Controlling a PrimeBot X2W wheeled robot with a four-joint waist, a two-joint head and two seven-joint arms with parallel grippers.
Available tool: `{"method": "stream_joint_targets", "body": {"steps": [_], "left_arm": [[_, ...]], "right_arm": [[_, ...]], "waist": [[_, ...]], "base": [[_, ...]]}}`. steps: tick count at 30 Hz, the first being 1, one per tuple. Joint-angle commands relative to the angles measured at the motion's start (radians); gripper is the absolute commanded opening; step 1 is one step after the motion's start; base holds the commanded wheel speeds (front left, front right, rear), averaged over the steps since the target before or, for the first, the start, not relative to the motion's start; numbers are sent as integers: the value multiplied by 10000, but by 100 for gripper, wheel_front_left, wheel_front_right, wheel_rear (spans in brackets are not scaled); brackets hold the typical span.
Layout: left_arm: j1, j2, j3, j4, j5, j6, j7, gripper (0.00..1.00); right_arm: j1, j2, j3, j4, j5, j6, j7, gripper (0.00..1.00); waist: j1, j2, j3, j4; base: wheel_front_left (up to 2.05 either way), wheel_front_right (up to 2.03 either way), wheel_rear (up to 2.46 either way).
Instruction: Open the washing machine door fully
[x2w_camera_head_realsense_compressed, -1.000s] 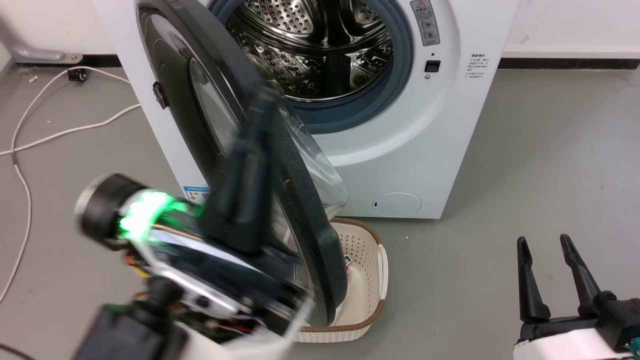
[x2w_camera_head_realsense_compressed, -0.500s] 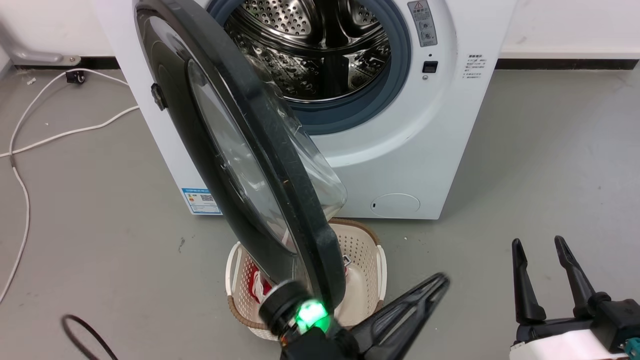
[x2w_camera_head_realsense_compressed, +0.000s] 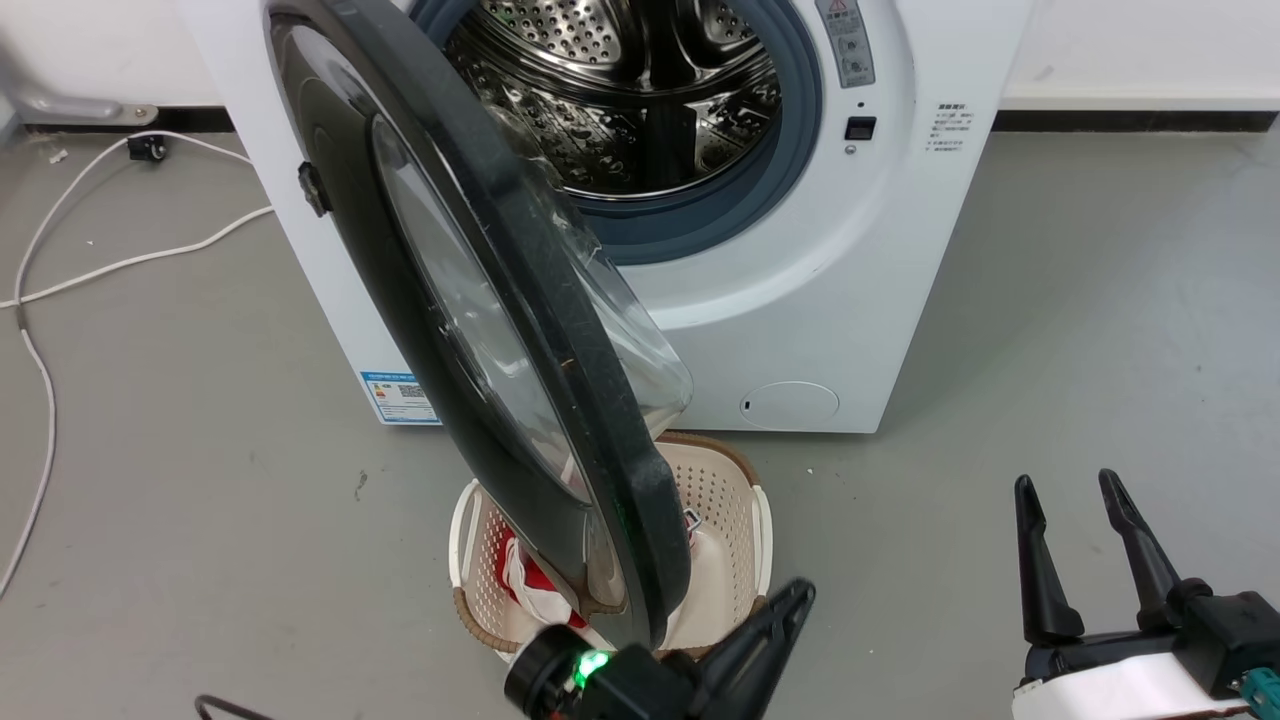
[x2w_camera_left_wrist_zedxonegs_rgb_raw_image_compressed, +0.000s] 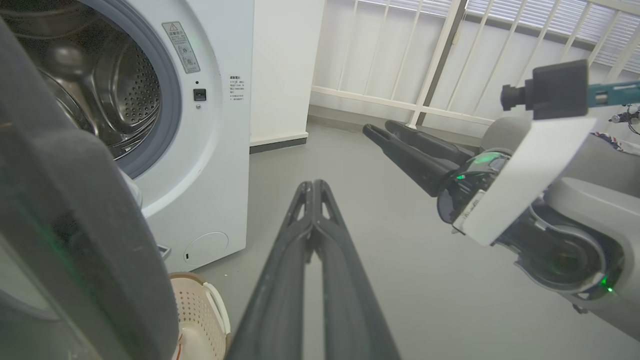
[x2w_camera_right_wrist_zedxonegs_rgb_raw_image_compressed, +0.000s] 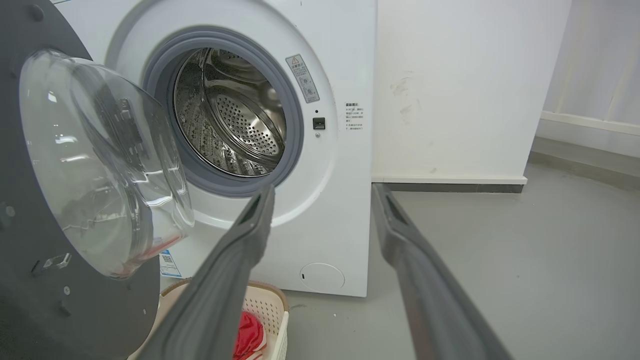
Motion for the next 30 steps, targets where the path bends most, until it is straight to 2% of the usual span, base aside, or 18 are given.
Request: {"method": "stream_joint_targets", "body": {"steps": [1,12,30], "left_arm": [[-242,-93,113,145,64,97,-160,0],[-1219,-501,882,1428,-37,876,-1060,0],[-1395,-389,1449,2404,-517,1243,-1220,0]], "right_arm": [[-104,29,-6,36,99,-7,-8,100],[-241,29,21,187,151,-7,-40,100],[-285,29,100,405,256,-7,9,100]], "waist": [[0,0,46,-25],[0,0,224,-161],[0,0,234,-182]], "base": [[0,0,0],[0,0,0],[0,0,0]]}}
